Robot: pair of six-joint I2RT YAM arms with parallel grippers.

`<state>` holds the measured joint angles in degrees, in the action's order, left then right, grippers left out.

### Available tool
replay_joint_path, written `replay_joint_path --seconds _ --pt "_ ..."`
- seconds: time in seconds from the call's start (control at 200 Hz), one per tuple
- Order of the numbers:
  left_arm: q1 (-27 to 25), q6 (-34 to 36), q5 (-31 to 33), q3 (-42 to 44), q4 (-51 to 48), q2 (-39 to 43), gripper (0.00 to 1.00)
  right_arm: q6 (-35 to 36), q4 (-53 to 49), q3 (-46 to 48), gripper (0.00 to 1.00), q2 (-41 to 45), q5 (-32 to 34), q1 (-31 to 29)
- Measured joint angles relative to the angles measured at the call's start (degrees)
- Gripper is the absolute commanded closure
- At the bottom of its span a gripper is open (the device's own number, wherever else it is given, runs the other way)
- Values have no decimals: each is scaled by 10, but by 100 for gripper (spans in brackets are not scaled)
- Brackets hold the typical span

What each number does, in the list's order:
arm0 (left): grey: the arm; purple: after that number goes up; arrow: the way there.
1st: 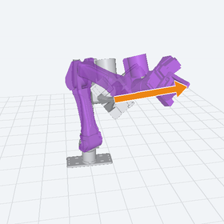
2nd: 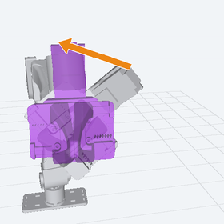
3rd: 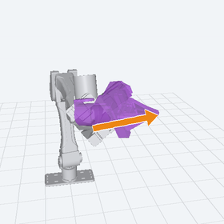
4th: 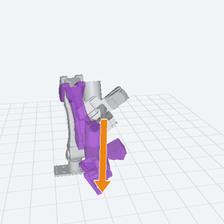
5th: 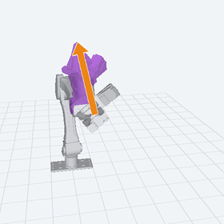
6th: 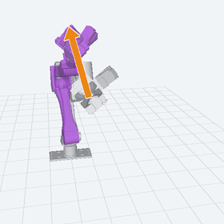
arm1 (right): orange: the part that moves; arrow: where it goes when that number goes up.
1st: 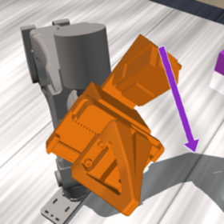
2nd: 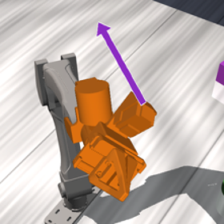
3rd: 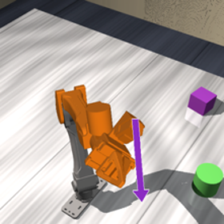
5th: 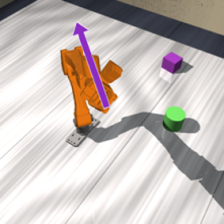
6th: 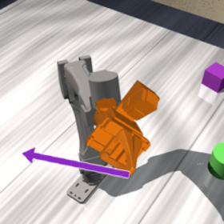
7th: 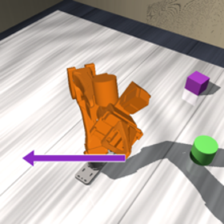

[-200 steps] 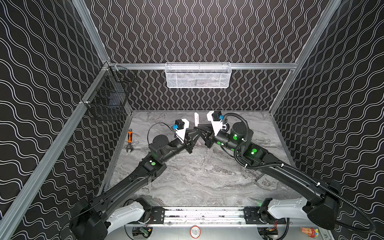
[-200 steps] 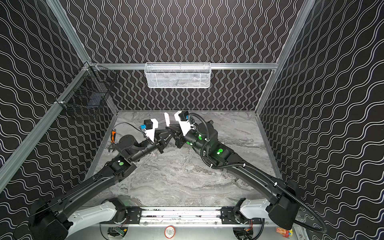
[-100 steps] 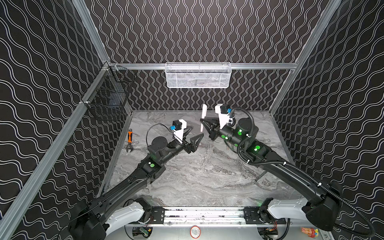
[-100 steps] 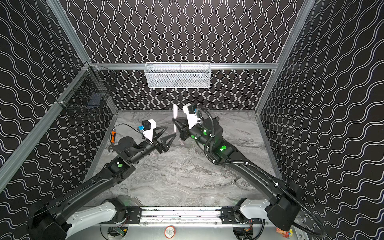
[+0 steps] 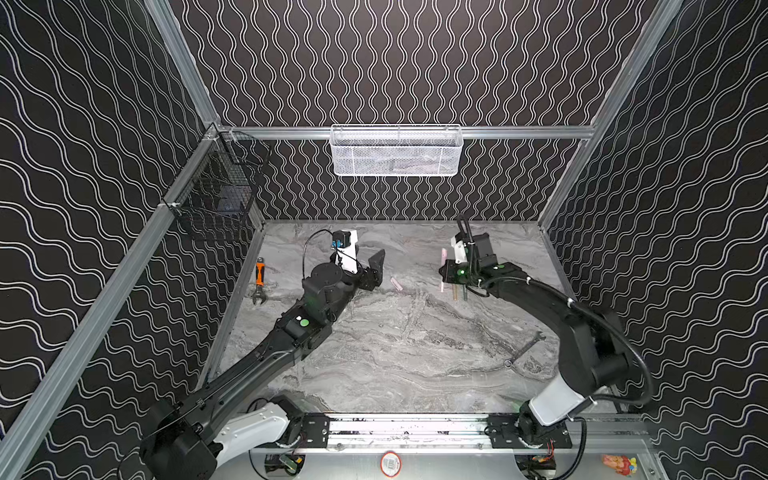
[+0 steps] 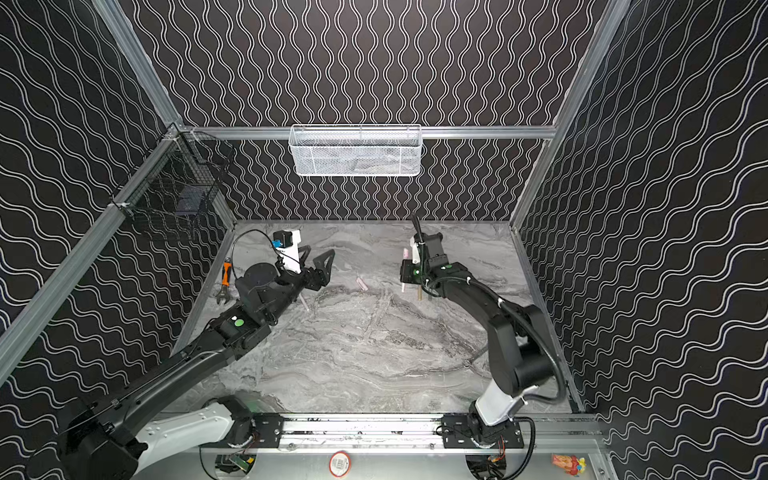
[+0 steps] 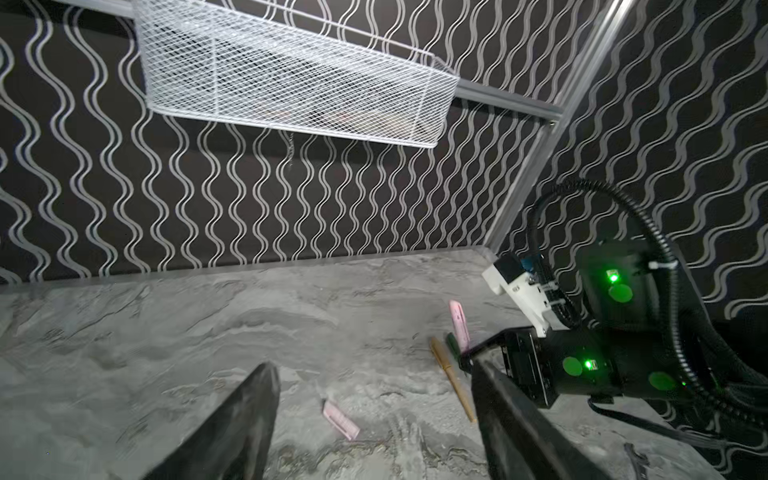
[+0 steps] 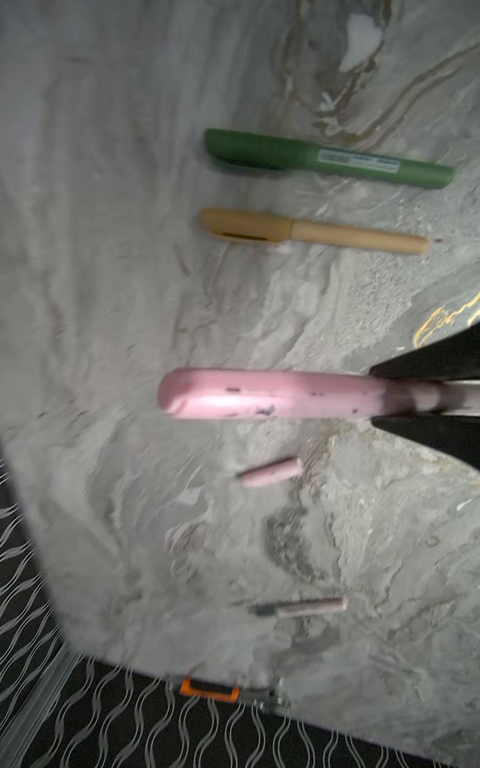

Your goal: Insert the pens into the pen caps

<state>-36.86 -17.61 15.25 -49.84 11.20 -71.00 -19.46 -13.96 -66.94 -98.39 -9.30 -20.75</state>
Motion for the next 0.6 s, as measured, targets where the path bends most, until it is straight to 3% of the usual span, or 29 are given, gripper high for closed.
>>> replay_joint_path --seconds 0.295,0.601 --pt "10 -4 72 -24 -66 -30 24 -4 -47 -53 83 -112 -5 18" --pt "16 -4 83 -28 -85 -44 24 -11 -59 -72 77 -160 -4 31"
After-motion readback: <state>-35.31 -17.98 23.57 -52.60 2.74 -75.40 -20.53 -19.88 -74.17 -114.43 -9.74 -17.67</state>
